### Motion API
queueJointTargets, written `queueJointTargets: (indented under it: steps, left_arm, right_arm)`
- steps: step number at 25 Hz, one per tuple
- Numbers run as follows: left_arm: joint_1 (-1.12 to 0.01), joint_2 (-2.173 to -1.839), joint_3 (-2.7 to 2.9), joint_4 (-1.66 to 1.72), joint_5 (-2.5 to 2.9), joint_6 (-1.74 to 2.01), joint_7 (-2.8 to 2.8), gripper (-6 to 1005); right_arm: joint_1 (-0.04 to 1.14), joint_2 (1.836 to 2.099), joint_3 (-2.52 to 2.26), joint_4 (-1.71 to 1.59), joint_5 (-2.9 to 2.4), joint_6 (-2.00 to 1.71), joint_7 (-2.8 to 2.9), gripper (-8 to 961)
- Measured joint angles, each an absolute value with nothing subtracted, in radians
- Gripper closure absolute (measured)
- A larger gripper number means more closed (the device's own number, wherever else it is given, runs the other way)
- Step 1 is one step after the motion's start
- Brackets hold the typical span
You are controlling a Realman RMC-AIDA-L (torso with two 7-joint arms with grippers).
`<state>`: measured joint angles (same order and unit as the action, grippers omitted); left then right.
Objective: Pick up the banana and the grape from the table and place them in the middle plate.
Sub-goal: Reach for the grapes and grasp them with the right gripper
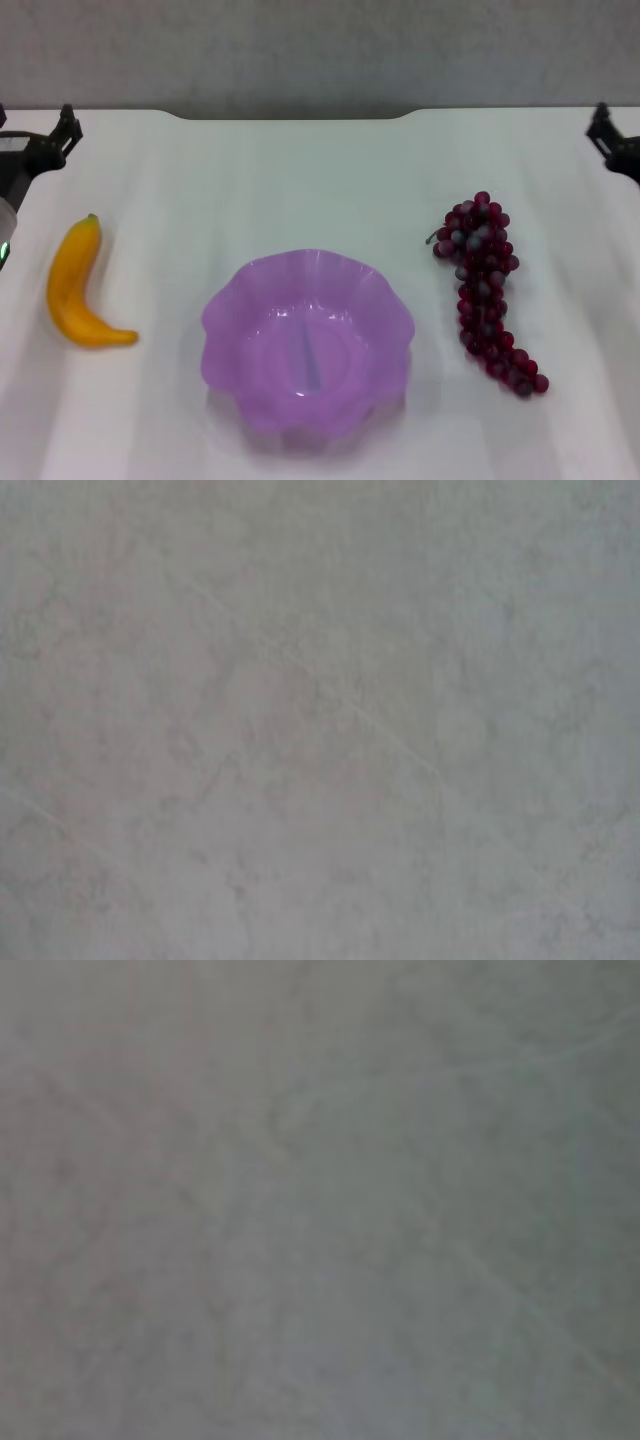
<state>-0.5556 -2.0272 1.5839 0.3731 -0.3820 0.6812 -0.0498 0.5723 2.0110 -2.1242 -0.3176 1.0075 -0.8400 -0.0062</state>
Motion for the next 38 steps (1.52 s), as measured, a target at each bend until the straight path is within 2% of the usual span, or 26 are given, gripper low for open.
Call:
queueJointTargets:
  steps: [38]
  left_arm:
    - [-0.584, -2.029, 1.584, 0.372, -0.39, 0.68, -0.047, 113]
  right_arm:
    - [0.605, 2.006, -2.06, -0.298, 1.008, -0.919, -0.003, 62]
